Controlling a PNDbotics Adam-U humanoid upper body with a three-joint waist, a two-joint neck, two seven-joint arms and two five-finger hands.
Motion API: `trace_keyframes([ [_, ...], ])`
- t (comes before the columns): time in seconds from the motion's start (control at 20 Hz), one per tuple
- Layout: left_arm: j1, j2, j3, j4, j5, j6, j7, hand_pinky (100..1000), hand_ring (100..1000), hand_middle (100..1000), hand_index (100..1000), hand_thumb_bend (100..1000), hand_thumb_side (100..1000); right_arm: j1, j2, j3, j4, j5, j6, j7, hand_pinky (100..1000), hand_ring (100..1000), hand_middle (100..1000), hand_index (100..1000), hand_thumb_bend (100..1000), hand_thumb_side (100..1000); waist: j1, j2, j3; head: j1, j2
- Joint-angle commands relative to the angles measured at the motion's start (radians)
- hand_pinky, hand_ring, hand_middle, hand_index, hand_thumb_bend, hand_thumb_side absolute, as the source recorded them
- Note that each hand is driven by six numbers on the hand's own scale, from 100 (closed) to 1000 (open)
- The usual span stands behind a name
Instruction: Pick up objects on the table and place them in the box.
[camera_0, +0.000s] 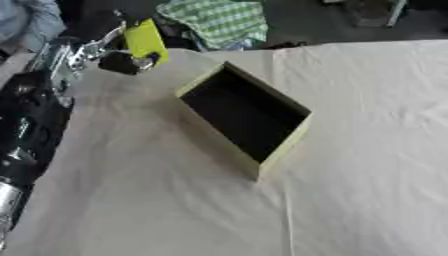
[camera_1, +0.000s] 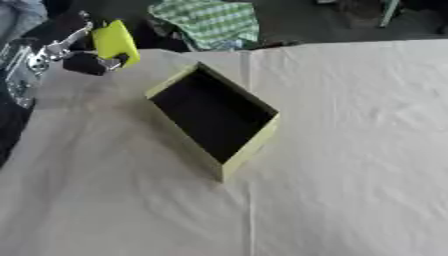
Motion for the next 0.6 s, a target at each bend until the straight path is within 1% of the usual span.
trace_keyframes([
  [0.05,-0.023,-0.033,-0.03,-0.081,0.019,-0.008,-0.023,615,424,322,419,100,601,-0.019,-0.007,-0.013,-0.017,-0.006,-0.004,-0.005,743,731,493,810,100,645,0.011,-0.02,-0.002,0.002,-0.006],
  [0.25,0.005,-0.08,-0.078,-0.141,0.009,-0.029,-0.047,620,433,330,423,100,589,-0.022,-0.007,-0.019,-0.017,-0.006,-0.011,-0.015,742,730,495,810,100,643,0.011,-0.022,-0.004,0.002,-0.011],
  [0.35,0.025,-0.107,-0.093,-0.163,0.004,-0.033,-0.051,621,437,333,425,100,584,-0.023,-0.007,-0.023,-0.017,-0.006,-0.014,-0.023,742,730,496,810,100,642,0.011,-0.021,-0.004,0.003,-0.014],
  [0.6,0.049,-0.156,-0.109,-0.178,-0.046,-0.009,-0.046,618,441,336,424,100,582,-0.023,-0.007,-0.027,-0.017,-0.004,-0.018,-0.037,742,729,496,809,100,636,0.009,-0.02,-0.005,0.009,-0.015],
])
